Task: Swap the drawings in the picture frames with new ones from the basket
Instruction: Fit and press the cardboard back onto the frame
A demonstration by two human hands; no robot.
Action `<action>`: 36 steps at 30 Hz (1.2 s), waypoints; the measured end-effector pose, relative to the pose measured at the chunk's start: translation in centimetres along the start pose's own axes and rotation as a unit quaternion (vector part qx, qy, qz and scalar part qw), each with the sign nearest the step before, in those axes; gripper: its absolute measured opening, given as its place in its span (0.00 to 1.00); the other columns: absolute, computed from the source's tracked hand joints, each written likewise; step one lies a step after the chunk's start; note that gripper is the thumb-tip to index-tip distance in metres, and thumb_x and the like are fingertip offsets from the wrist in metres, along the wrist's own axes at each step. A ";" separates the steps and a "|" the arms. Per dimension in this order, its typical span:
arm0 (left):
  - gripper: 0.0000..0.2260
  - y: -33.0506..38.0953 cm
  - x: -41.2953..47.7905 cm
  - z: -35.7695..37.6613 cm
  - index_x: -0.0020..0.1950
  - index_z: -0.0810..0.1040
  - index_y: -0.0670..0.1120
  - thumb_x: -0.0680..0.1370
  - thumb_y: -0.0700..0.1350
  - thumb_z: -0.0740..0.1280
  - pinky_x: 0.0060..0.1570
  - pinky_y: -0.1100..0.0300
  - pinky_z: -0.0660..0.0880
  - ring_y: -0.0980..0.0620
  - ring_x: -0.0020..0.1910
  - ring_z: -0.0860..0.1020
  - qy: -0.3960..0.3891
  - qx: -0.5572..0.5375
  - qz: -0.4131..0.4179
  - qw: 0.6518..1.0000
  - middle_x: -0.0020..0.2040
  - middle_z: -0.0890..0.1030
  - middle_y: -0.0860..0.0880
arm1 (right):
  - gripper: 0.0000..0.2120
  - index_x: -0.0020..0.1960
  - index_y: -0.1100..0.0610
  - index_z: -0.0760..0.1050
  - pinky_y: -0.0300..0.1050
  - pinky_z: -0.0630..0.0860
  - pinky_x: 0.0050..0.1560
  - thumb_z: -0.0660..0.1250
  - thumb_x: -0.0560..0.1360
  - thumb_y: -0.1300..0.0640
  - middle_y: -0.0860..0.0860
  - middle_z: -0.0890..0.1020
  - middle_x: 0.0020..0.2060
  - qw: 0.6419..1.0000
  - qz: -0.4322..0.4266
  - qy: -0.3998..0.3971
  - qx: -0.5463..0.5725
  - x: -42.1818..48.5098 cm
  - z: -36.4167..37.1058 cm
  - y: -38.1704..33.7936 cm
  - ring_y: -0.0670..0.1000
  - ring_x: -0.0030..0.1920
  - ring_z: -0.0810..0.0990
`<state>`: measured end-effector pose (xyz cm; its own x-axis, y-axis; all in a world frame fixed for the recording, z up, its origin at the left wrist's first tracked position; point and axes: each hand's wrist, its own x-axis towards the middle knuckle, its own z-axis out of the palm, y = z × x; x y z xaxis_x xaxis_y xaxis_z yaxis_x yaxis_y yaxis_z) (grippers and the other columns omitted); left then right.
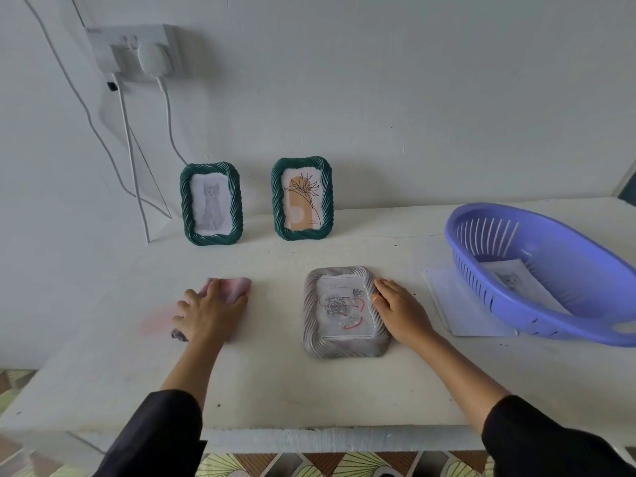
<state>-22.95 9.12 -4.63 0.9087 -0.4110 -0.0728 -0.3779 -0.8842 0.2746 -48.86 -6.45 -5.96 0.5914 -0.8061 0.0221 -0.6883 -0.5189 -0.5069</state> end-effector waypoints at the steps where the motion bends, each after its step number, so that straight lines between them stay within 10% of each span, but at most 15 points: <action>1: 0.28 -0.1 0.0 -0.1 0.68 0.64 0.55 0.72 0.66 0.58 0.61 0.44 0.66 0.38 0.64 0.67 0.003 -0.017 -0.002 1.000 0.63 0.67 0.42 | 0.22 0.74 0.57 0.59 0.41 0.53 0.73 0.53 0.81 0.52 0.51 0.61 0.75 1.000 0.010 -0.003 0.025 0.0 -0.2 -0.1 0.48 0.75 0.57; 8: 0.30 4.2 -3.3 -1.7 0.65 0.72 0.54 0.67 0.66 0.60 0.56 0.51 0.73 0.41 0.58 0.76 -0.024 -0.341 0.097 0.935 0.55 0.78 0.41 | 0.31 0.75 0.52 0.54 0.46 0.53 0.74 0.59 0.77 0.44 0.48 0.59 0.75 0.959 0.016 0.034 0.279 -1.2 -2.0 -4.2 0.48 0.75 0.57; 14: 0.43 11.6 -9.6 -3.0 0.65 0.75 0.49 0.59 0.75 0.59 0.65 0.49 0.72 0.45 0.60 0.77 -0.253 -0.516 0.126 0.809 0.62 0.77 0.41 | 0.27 0.63 0.54 0.73 0.46 0.78 0.53 0.65 0.70 0.39 0.55 0.81 0.58 0.759 0.055 -0.124 0.636 -1.2 -1.6 -8.4 0.53 0.58 0.80; 16: 0.32 12.2 -10.3 -3.1 0.58 0.78 0.48 0.68 0.71 0.59 0.57 0.58 0.77 0.53 0.52 0.80 -0.290 -0.562 0.134 0.763 0.52 0.81 0.48 | 0.21 0.58 0.61 0.76 0.46 0.80 0.41 0.68 0.72 0.47 0.60 0.83 0.50 0.712 0.085 -0.101 0.689 -0.9 -1.9 -8.2 0.57 0.47 0.83; 19: 0.13 11.0 -9.4 -1.8 0.55 0.75 0.50 0.81 0.54 0.55 0.56 0.58 0.71 0.52 0.50 0.75 -0.130 -0.514 0.184 0.828 0.48 0.76 0.48 | 0.10 0.54 0.61 0.76 0.43 0.78 0.39 0.64 0.75 0.58 0.55 0.85 0.38 0.678 0.134 -0.036 0.722 0.0 -3.1 -6.8 0.52 0.37 0.83; 22: 0.21 9.0 -7.3 1.1 0.73 0.64 0.50 0.81 0.53 0.55 0.70 0.50 0.60 0.44 0.71 0.63 -0.057 -0.273 0.197 0.940 0.71 0.66 0.44 | 0.08 0.54 0.59 0.75 0.39 0.74 0.41 0.64 0.75 0.63 0.55 0.82 0.44 0.789 0.113 0.124 0.591 1.1 -5.0 -5.7 0.53 0.42 0.79; 26: 0.22 7.6 -6.8 4.2 0.76 0.57 0.54 0.81 0.50 0.53 0.71 0.52 0.56 0.44 0.71 0.62 -0.056 -0.138 0.248 0.957 0.72 0.67 0.47 | 0.17 0.63 0.57 0.74 0.44 0.74 0.50 0.61 0.75 0.65 0.53 0.81 0.54 0.966 -0.046 0.191 0.166 2.2 -4.3 -3.9 0.54 0.54 0.79; 30: 0.20 7.2 -6.7 4.9 0.75 0.59 0.55 0.82 0.49 0.51 0.70 0.54 0.55 0.47 0.70 0.63 -0.025 -0.127 0.267 0.955 0.70 0.69 0.51 | 0.27 0.70 0.48 0.66 0.54 0.56 0.74 0.58 0.76 0.68 0.50 0.69 0.71 0.991 -0.130 0.006 -0.039 2.8 -1.5 -2.7 0.52 0.72 0.65; 36: 0.20 7.2 -6.4 5.4 0.73 0.63 0.54 0.81 0.46 0.52 0.71 0.52 0.56 0.48 0.71 0.63 -0.012 -0.113 0.270 0.956 0.72 0.68 0.54 | 0.25 0.68 0.48 0.69 0.47 0.52 0.71 0.57 0.75 0.66 0.46 0.70 0.70 0.967 -0.239 -0.035 -0.081 1.3 1.4 -4.1 0.49 0.73 0.63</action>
<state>-32.42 4.15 -7.32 0.5867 -0.8013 0.1173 -0.7404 -0.4720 0.4787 -44.70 -5.04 -5.06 0.8814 -0.4446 0.1597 -0.3826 -0.8701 -0.3106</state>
